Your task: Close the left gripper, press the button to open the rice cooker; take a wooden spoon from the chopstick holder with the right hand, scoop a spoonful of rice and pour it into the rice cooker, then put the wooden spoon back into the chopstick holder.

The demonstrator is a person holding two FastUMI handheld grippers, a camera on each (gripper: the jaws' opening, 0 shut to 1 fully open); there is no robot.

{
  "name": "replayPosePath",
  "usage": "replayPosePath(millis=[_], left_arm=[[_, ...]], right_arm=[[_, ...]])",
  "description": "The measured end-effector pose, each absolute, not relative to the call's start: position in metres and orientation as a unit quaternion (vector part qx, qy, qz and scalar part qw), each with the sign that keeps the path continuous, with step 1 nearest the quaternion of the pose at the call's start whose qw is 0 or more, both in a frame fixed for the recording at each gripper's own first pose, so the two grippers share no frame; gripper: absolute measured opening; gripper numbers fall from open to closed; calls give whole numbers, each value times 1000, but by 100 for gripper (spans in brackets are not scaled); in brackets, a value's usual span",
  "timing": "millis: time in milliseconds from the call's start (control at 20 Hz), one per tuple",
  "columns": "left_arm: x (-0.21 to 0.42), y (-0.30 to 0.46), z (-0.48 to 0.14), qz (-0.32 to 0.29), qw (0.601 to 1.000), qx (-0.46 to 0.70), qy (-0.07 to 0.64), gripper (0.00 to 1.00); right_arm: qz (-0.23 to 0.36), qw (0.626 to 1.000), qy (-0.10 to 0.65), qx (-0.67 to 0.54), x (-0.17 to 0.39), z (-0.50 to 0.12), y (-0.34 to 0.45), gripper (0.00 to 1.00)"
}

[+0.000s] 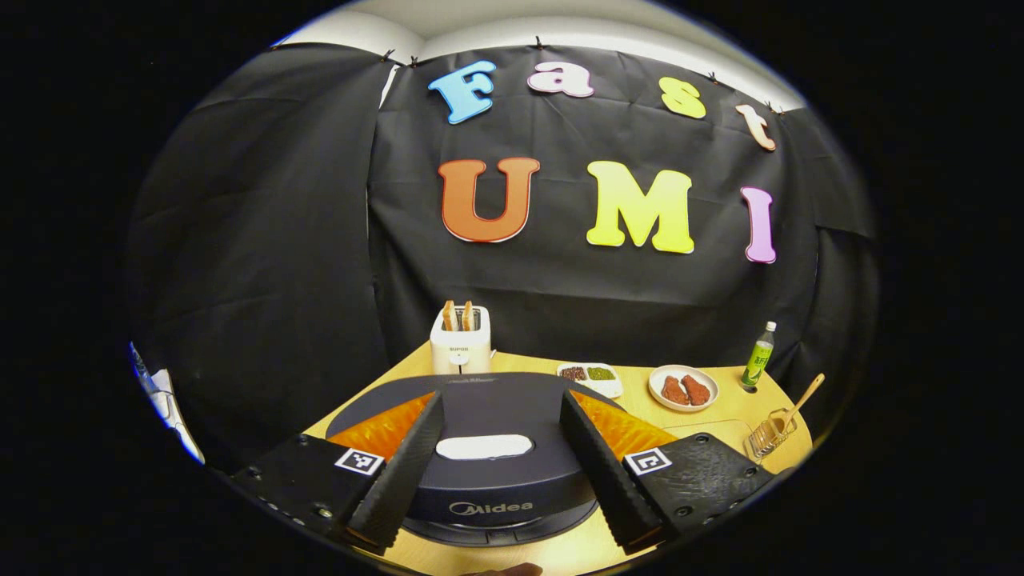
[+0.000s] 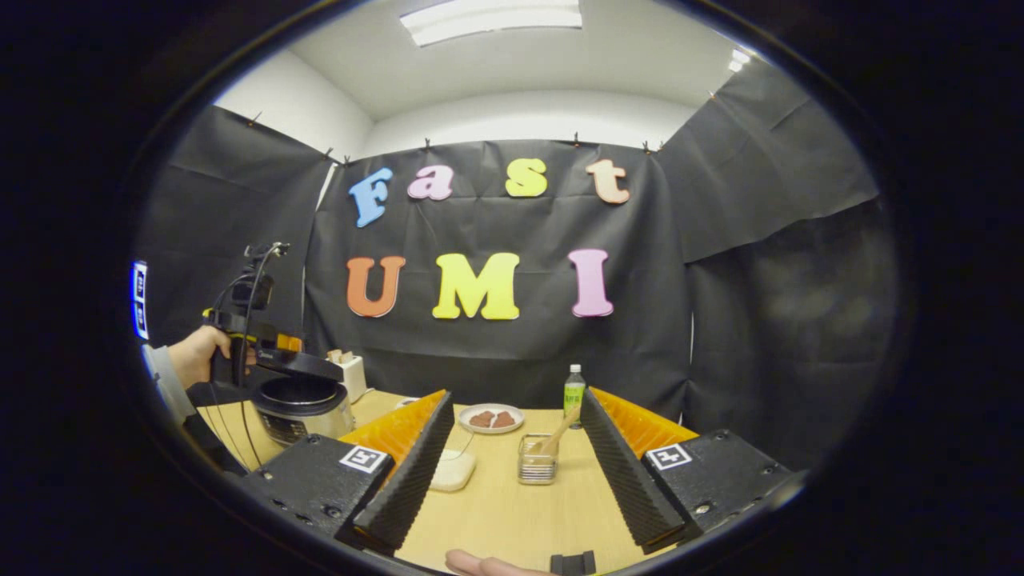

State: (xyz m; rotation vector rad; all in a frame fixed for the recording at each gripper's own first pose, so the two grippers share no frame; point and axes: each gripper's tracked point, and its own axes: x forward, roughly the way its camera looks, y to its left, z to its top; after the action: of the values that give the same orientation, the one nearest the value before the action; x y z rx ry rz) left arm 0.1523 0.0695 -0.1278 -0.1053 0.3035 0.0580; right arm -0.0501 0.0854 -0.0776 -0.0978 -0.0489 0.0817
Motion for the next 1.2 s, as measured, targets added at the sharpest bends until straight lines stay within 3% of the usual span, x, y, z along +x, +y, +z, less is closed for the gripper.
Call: replayPosePath(millis=[700,950,1000,1050,1200], left_arm=[[132,60,-181,34,987,-30,151,95],[131,62,-181,28,992,-35,117,96],[132,62,-180,30,994,-38,102,87],[131,62,-181,33,994,-47,94,100],[129,60,-190,38,994,-54,86,97]], right_arm=[[33,996,-19,-79,-51,-89,87,99],[36,996,-14,-80,-49,-93,94,99],[39,996,-13,-82,-50,-95,97,99],[41,995,-14,-85,-50,-95,100,99],[43,995,-12,-93,-51,-97,105,100]])
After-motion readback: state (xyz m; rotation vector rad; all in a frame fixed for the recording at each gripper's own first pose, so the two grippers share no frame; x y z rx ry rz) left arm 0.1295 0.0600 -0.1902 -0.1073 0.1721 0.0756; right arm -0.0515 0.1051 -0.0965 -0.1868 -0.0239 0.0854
